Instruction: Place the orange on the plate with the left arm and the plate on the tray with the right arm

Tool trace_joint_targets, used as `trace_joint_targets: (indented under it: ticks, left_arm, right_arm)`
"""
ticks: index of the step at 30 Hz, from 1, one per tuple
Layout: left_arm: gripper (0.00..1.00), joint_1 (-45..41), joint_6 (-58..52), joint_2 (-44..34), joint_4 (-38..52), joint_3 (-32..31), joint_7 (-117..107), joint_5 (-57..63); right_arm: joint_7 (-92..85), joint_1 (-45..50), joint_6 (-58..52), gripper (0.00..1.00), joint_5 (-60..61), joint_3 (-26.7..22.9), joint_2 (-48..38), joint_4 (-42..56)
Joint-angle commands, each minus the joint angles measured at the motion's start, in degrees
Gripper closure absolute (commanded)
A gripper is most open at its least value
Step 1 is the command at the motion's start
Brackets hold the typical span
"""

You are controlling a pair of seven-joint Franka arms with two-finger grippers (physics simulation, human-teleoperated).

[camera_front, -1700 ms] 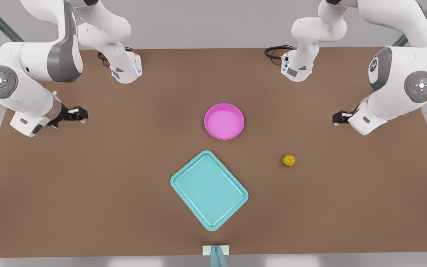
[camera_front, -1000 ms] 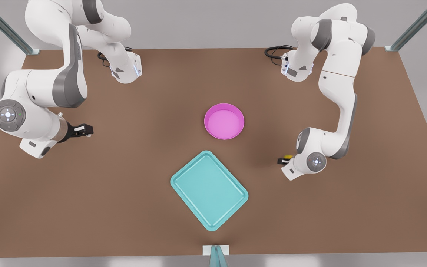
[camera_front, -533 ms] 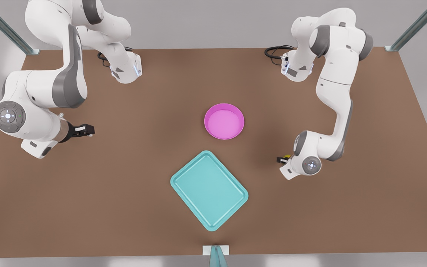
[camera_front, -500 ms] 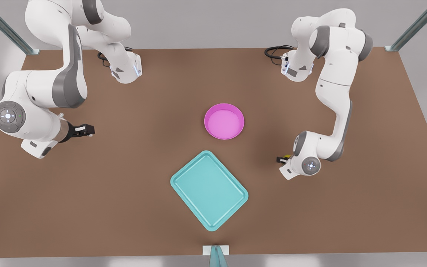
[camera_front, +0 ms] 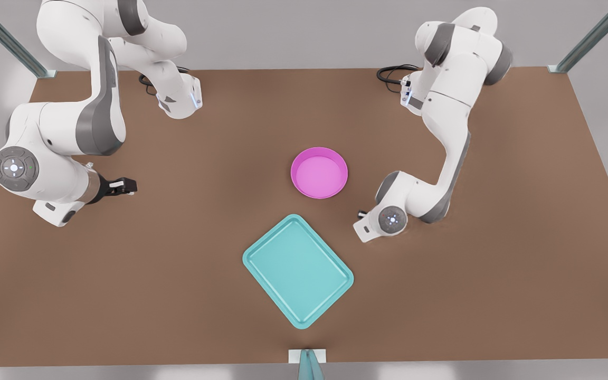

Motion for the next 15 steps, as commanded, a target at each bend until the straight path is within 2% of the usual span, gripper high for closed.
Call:
trace_joint_targets:
  ticks: [1, 4, 6, 8, 9, 13, 14, 15]
  left_arm:
    - [0.43, -2.89, -7.47, 0.36, 1.14, -4.89, -28.08, -1.53]
    - [0.43, -12.47, -8.43, 2.3, 5.53, -5.42, -38.02, -5.4]
    - [0.43, -13.36, -16.95, 1.77, 5.45, -5.94, -37.67, -5.4]
    - [0.43, -13.88, -17.83, 2.04, 5.09, -6.74, -37.4, -4.61]
    - [0.0, -13.97, -18.36, 2.47, 4.92, -6.74, -37.49, -4.61]
    - [0.0, -15.03, -18.89, 2.39, 4.92, -6.47, -37.58, -4.43]
    - [0.0, -14.24, -25.55, 0.29, 6.06, -5.51, -37.23, -4.17]
    - [0.0, -13.71, -35.31, -4.38, 14.56, 0.99, -36.7, -5.22]
  right_arm:
    - [0.34, 0.0, 0.01, 0.0, 0.27, -0.05, -0.07, 0.0]
    - [0.43, 0.0, 0.01, 0.0, 0.27, -0.05, 0.01, 0.0]
    - [0.43, 0.0, 0.01, 0.0, 0.27, -0.05, 0.1, 0.0]
    - [0.34, 0.0, 0.01, 0.0, 0.27, -0.05, 0.1, 0.08]
    - [0.43, 0.0, 0.01, 0.0, 0.27, -0.05, 0.1, 0.0]
    - [0.34, 0.0, -0.08, 0.0, 0.36, 0.04, 0.1, 0.0]
    - [0.34, 0.0, -0.08, 0.0, 0.36, -0.05, 0.1, 0.0]
    - [0.34, 0.0, -0.17, 0.0, 0.36, 0.04, 0.1, 0.0]
